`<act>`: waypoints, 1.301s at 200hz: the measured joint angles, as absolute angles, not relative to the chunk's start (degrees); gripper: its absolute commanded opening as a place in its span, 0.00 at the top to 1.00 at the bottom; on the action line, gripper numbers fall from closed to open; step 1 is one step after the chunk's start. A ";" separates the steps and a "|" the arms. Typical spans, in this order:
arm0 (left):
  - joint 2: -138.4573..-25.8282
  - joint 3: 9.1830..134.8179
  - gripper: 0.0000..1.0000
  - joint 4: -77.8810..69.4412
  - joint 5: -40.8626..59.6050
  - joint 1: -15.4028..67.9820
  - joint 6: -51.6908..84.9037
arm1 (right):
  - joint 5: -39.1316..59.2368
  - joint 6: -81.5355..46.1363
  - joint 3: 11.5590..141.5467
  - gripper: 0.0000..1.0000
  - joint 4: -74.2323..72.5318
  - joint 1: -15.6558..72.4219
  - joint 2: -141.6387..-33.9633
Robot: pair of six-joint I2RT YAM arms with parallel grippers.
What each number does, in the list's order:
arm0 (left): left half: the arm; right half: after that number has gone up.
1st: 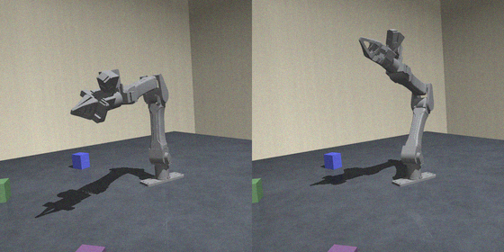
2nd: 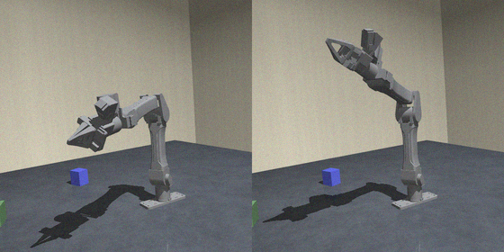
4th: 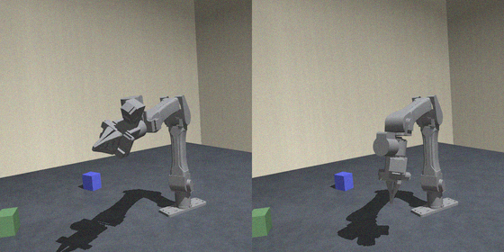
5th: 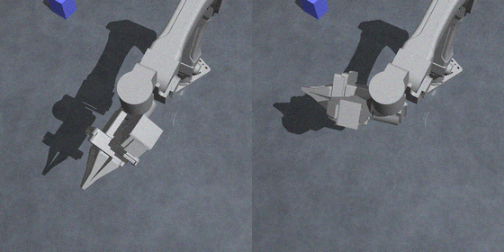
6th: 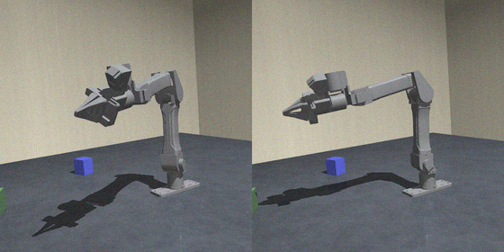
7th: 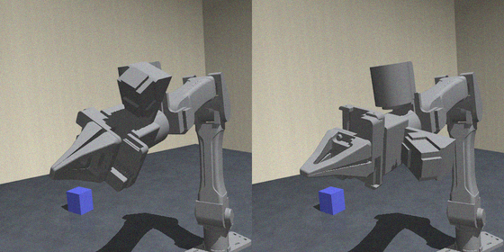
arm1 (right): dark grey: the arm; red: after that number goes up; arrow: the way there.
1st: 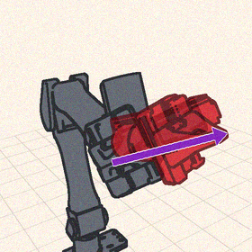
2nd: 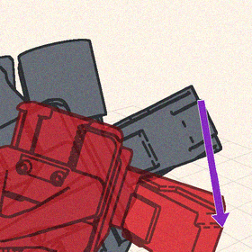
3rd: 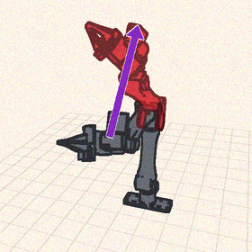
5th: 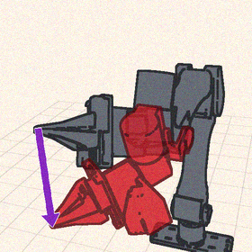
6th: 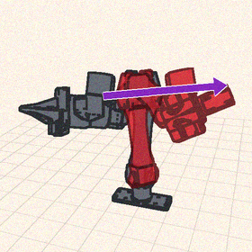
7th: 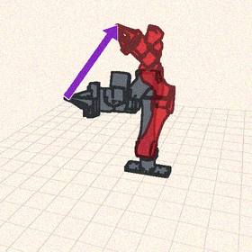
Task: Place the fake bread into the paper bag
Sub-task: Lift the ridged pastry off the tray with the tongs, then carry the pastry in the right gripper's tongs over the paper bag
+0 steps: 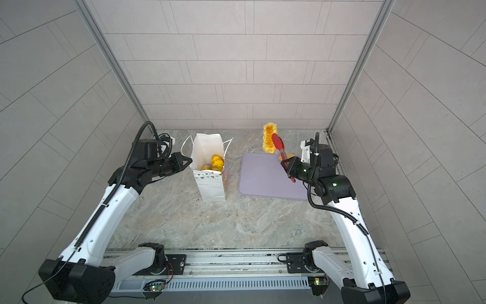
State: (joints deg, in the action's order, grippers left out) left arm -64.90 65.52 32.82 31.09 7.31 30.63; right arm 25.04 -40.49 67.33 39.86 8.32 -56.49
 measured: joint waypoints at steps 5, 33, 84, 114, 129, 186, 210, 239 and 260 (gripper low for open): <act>-64.90 65.52 0.92 32.84 31.05 7.31 30.63 | 24.88 -40.36 67.99 0.78 39.99 8.91 -56.80; -64.90 65.52 0.92 32.84 31.03 7.31 30.63 | 23.55 -39.66 71.26 0.78 40.27 11.86 -58.33; -64.90 65.54 0.91 32.84 31.03 7.31 30.63 | 22.06 -39.03 75.64 0.78 40.42 14.55 -60.97; -64.90 65.54 0.92 32.84 31.03 7.31 30.63 | 21.41 -39.00 78.72 0.78 40.53 15.62 -62.41; -64.90 65.54 0.91 32.84 31.03 7.31 30.63 | 21.17 -39.00 80.44 0.78 40.56 16.58 -63.11; -64.90 65.54 0.91 32.84 31.03 7.31 30.63 | 19.81 -38.76 86.11 0.78 40.56 21.61 -65.73; -64.90 65.54 0.92 32.86 31.00 7.31 30.63 | 18.57 -38.22 88.53 0.78 40.60 24.97 -67.31; -64.90 65.54 0.92 32.86 31.00 7.31 30.63 | 16.53 -37.36 91.11 0.78 40.82 29.61 -69.12; -64.90 65.54 0.92 32.86 30.96 7.31 30.63 | 15.16 -36.67 92.64 0.79 41.19 32.86 -70.46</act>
